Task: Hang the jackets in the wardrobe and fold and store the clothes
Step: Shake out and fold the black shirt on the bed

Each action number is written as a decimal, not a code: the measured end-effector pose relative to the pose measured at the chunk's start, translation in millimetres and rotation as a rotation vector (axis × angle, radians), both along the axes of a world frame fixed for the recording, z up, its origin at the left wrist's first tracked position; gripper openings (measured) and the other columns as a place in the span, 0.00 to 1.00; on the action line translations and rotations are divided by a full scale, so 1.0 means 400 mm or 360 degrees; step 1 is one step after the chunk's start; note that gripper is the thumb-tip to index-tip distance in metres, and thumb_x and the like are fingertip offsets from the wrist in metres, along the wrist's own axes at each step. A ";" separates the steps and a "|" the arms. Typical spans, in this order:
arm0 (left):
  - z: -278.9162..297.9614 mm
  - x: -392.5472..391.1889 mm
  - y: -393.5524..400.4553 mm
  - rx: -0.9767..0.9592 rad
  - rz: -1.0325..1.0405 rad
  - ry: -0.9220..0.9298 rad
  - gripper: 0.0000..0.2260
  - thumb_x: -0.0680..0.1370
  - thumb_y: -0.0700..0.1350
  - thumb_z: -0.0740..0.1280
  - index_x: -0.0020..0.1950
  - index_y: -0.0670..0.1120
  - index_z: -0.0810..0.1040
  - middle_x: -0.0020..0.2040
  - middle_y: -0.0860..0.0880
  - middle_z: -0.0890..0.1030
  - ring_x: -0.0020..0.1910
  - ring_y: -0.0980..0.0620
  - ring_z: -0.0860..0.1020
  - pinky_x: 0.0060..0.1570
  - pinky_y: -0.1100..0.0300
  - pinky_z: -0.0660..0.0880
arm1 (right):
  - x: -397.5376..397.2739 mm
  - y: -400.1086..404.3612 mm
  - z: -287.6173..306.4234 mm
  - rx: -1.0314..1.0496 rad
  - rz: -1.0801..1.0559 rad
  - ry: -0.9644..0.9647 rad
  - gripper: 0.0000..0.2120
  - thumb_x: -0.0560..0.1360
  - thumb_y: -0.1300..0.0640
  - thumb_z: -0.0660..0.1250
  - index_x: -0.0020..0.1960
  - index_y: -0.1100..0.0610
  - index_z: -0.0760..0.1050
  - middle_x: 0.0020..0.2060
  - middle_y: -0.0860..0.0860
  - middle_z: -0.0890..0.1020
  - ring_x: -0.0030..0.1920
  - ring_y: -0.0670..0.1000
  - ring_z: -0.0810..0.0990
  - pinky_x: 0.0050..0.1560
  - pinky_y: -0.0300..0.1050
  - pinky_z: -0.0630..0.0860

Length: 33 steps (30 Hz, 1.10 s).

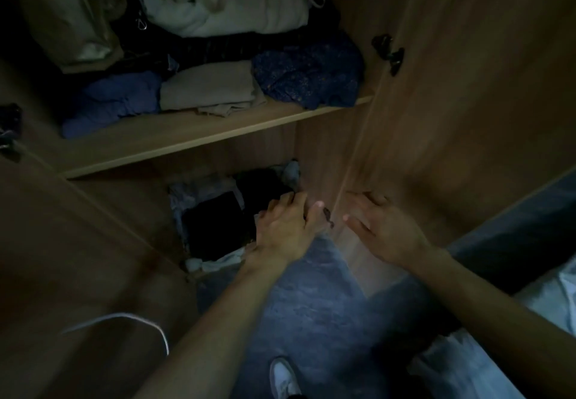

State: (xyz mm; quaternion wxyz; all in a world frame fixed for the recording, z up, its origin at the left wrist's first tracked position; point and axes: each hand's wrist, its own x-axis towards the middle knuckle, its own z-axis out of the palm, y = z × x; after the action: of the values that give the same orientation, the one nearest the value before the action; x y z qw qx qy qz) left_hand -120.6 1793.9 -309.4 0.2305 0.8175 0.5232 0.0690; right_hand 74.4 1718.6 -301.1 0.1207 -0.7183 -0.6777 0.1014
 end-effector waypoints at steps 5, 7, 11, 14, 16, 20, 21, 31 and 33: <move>0.070 0.079 -0.147 0.0161 -0.0121 0.0057 0.28 0.82 0.65 0.46 0.76 0.52 0.64 0.76 0.48 0.66 0.70 0.43 0.68 0.66 0.47 0.66 | 0.069 -0.163 0.049 0.0068 -0.0084 0.0099 0.35 0.77 0.31 0.46 0.71 0.54 0.68 0.61 0.55 0.76 0.53 0.54 0.79 0.52 0.46 0.77; 0.087 0.133 -0.209 0.0189 -0.0138 0.0061 0.28 0.82 0.65 0.45 0.76 0.52 0.64 0.76 0.48 0.66 0.70 0.43 0.67 0.66 0.47 0.65 | 0.113 -0.237 0.060 0.0085 -0.0161 0.0132 0.32 0.78 0.34 0.51 0.74 0.53 0.65 0.65 0.55 0.74 0.58 0.57 0.77 0.57 0.50 0.77; 0.125 0.250 -0.366 0.0094 -0.0159 -0.0096 0.34 0.77 0.70 0.41 0.71 0.52 0.69 0.71 0.47 0.72 0.67 0.43 0.71 0.66 0.47 0.69 | 0.220 -0.404 0.071 0.0128 -0.0239 0.0155 0.27 0.80 0.39 0.55 0.74 0.50 0.66 0.65 0.55 0.73 0.60 0.57 0.76 0.57 0.51 0.77; 0.120 0.328 -0.484 0.0011 -0.0222 -0.0181 0.28 0.80 0.67 0.45 0.69 0.52 0.70 0.68 0.47 0.74 0.65 0.44 0.73 0.63 0.47 0.71 | 0.288 -0.529 0.073 0.0129 -0.0322 0.0241 0.32 0.76 0.33 0.49 0.73 0.49 0.66 0.65 0.55 0.74 0.61 0.57 0.75 0.56 0.55 0.77; 0.116 0.377 -0.559 0.0041 -0.0270 -0.0103 0.24 0.83 0.63 0.48 0.70 0.51 0.70 0.69 0.47 0.74 0.66 0.43 0.73 0.64 0.48 0.70 | 0.325 -0.611 0.076 0.0102 -0.0392 0.0237 0.33 0.75 0.31 0.47 0.73 0.47 0.64 0.66 0.55 0.73 0.63 0.58 0.74 0.57 0.57 0.77; 0.122 0.453 -0.678 0.0127 -0.0428 -0.0059 0.22 0.84 0.60 0.48 0.66 0.50 0.72 0.66 0.46 0.76 0.64 0.42 0.74 0.63 0.51 0.70 | 0.377 -0.751 0.095 0.0167 -0.0555 0.0206 0.23 0.80 0.40 0.57 0.72 0.48 0.66 0.66 0.53 0.74 0.63 0.57 0.74 0.58 0.56 0.76; 0.125 0.476 -0.695 0.0132 -0.0469 -0.0071 0.22 0.84 0.60 0.48 0.66 0.50 0.73 0.66 0.46 0.77 0.64 0.43 0.74 0.63 0.51 0.70 | 0.390 -0.780 0.103 0.0194 -0.0618 0.0200 0.23 0.80 0.40 0.57 0.72 0.48 0.66 0.66 0.53 0.74 0.63 0.57 0.74 0.59 0.56 0.76; 0.140 0.719 -0.850 0.0060 -0.0935 0.0002 0.20 0.83 0.53 0.56 0.73 0.47 0.69 0.72 0.44 0.71 0.69 0.42 0.70 0.67 0.49 0.68 | 0.493 -1.087 0.151 0.0213 -0.1330 0.0094 0.21 0.80 0.42 0.60 0.70 0.49 0.72 0.67 0.54 0.74 0.66 0.57 0.72 0.62 0.53 0.73; 0.138 0.751 -0.861 0.0049 -0.1032 -0.0052 0.20 0.83 0.51 0.58 0.73 0.46 0.69 0.72 0.43 0.72 0.69 0.42 0.70 0.68 0.49 0.67 | 0.498 -1.138 0.159 0.0207 -0.1449 0.0076 0.22 0.80 0.42 0.60 0.70 0.50 0.72 0.68 0.54 0.74 0.66 0.57 0.71 0.64 0.52 0.71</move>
State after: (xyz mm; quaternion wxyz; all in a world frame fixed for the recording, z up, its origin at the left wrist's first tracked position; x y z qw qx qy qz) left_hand 180.0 1449.4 -254.3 0.2365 0.9438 0.2307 0.0131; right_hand 273.8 1263.4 -237.5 0.2133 -0.9313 -0.2951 0.0119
